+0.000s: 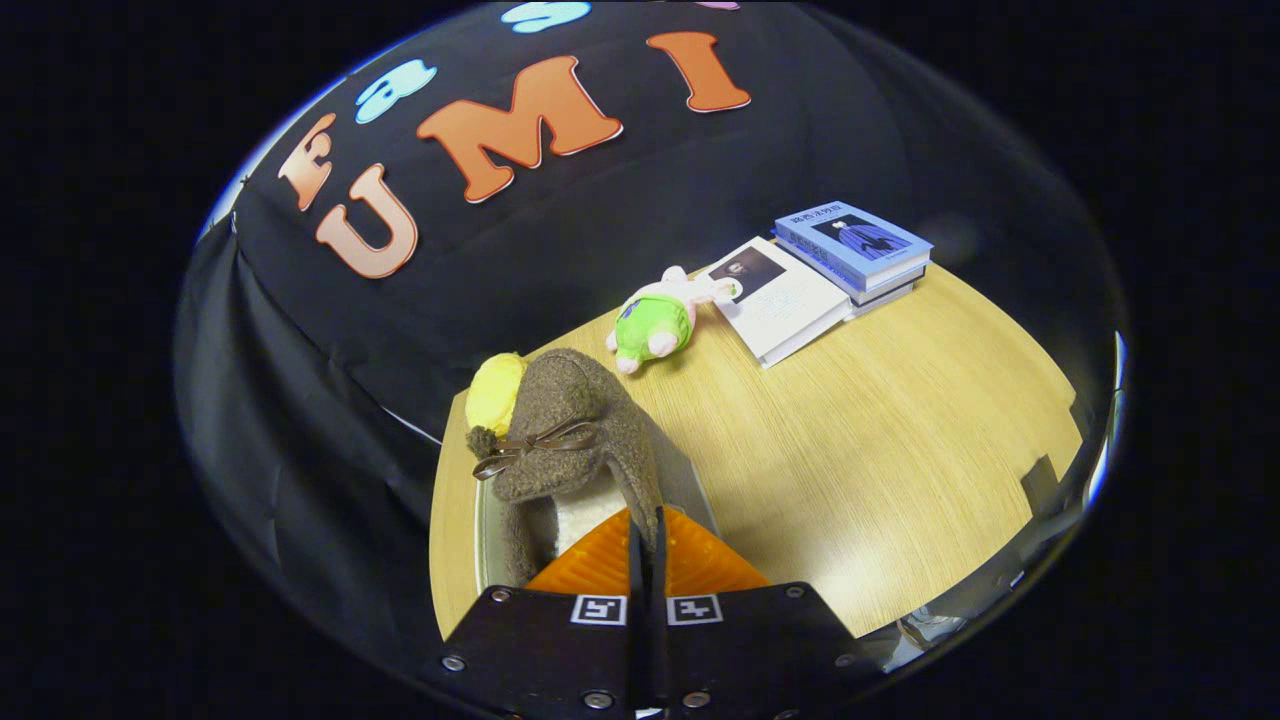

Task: Open the storage box then place both shoes into the box .Put the left shoe in first, then the right shoe, with the right side of both shoes facing outward in a uniform manner.

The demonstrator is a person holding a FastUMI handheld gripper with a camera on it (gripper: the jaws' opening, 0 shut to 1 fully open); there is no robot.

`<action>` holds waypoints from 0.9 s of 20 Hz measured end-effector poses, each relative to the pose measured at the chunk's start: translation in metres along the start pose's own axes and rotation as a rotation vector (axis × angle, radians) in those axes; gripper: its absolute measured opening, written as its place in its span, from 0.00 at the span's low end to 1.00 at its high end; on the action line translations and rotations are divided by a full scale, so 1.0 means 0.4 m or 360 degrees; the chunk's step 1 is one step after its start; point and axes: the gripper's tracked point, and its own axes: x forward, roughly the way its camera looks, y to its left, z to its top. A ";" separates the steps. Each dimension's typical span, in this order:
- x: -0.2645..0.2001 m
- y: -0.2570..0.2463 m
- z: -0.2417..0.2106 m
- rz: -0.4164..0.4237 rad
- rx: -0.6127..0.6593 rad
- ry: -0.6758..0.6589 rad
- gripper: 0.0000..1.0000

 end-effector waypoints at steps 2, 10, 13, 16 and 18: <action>0.037 0.007 -0.035 0.0001 -0.0004 0.0042 0.01; 0.029 0.061 -0.031 0.0089 -0.0031 0.0052 0.31; -0.004 0.055 0.032 0.0062 -0.0158 -0.0050 0.69; -0.052 0.062 0.095 0.0074 -0.0208 -0.0134 0.97; -0.076 0.059 0.142 0.0092 -0.0200 -0.0184 0.98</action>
